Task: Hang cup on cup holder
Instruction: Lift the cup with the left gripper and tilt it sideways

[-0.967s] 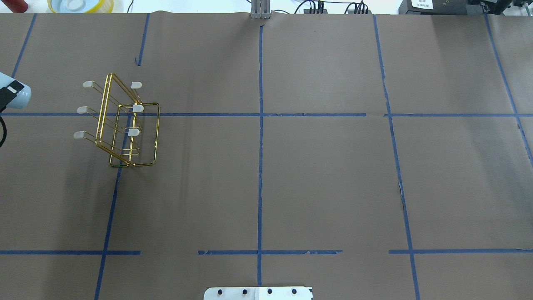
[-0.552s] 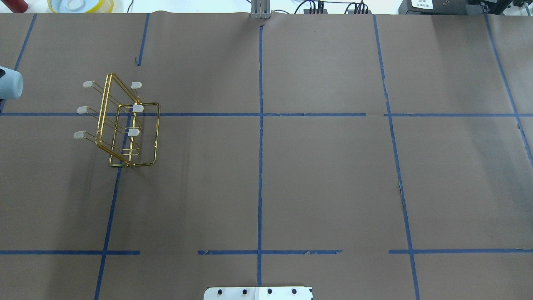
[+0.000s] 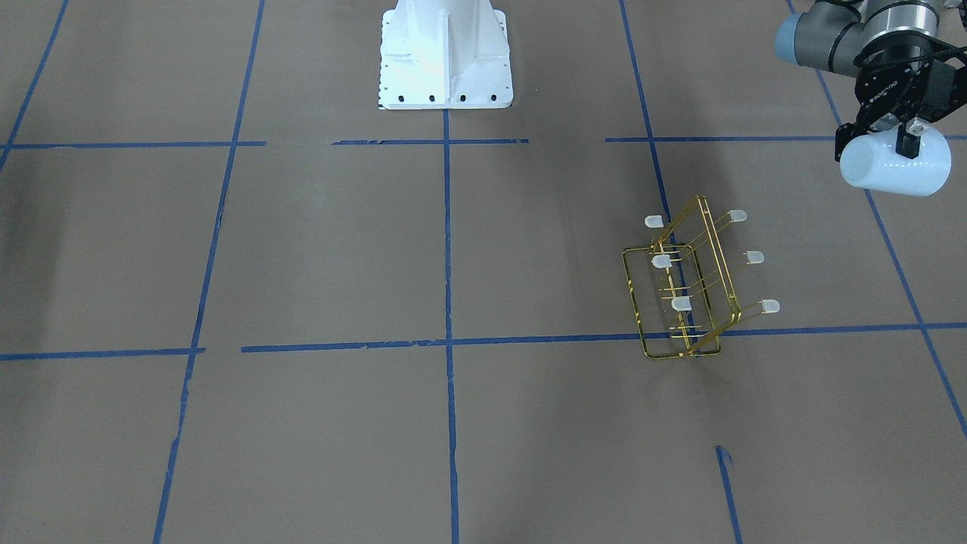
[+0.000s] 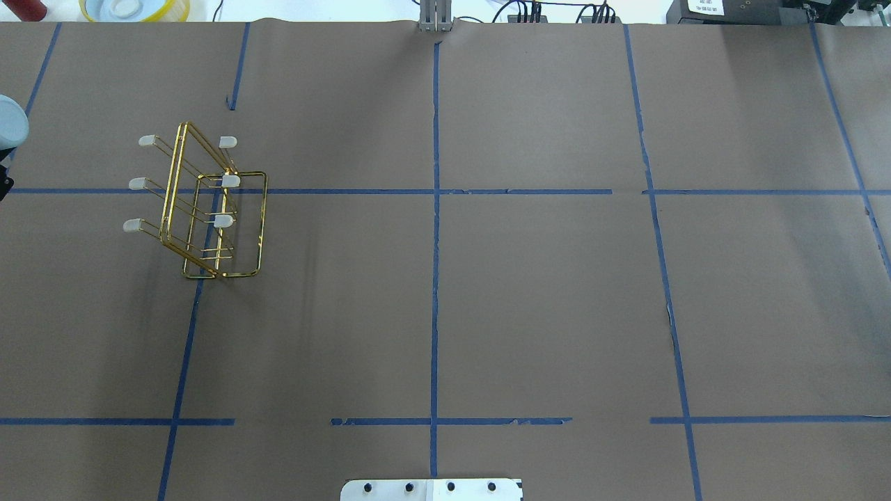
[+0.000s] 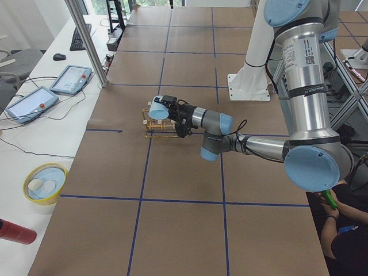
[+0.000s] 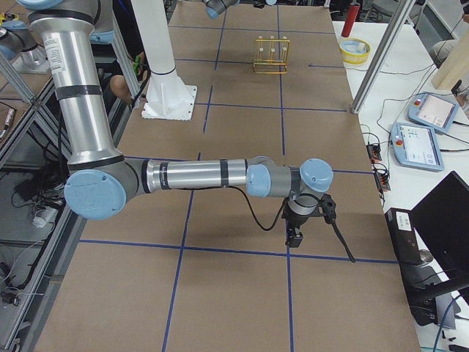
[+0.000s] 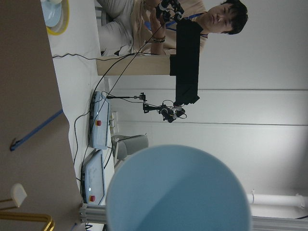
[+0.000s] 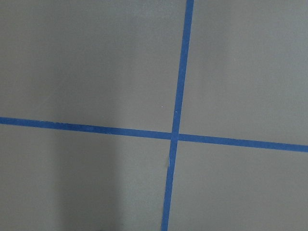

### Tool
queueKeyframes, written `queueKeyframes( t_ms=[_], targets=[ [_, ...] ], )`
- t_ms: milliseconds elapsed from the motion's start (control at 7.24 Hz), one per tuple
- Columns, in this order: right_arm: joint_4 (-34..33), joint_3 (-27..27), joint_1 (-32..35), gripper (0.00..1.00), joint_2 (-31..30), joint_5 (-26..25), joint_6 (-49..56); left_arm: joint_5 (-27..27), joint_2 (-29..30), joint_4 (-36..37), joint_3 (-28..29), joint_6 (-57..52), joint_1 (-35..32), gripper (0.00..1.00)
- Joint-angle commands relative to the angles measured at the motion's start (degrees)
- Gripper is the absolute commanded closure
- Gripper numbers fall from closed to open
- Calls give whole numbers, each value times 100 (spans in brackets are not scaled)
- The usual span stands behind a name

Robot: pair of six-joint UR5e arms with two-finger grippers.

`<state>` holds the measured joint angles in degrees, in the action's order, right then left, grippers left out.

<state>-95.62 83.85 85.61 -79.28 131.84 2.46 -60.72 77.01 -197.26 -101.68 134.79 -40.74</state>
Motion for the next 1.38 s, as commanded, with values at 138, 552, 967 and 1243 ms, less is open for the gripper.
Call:
queueKeyframes(
  t_ms=[138, 552, 967, 1243],
  targets=[
    [0, 0, 0, 0, 0, 0, 0, 34, 33, -23, -36, 1783, 48, 100],
    [0, 0, 0, 0, 0, 0, 0, 60, 120, -128, -1, 3172, 48, 100],
    [0, 0, 0, 0, 0, 0, 0, 918, 173, -243, 78, 4072, 556, 100],
    [0, 0, 0, 0, 0, 0, 0, 1779, 209, -417, 235, 4650, 995, 100]
  ],
)
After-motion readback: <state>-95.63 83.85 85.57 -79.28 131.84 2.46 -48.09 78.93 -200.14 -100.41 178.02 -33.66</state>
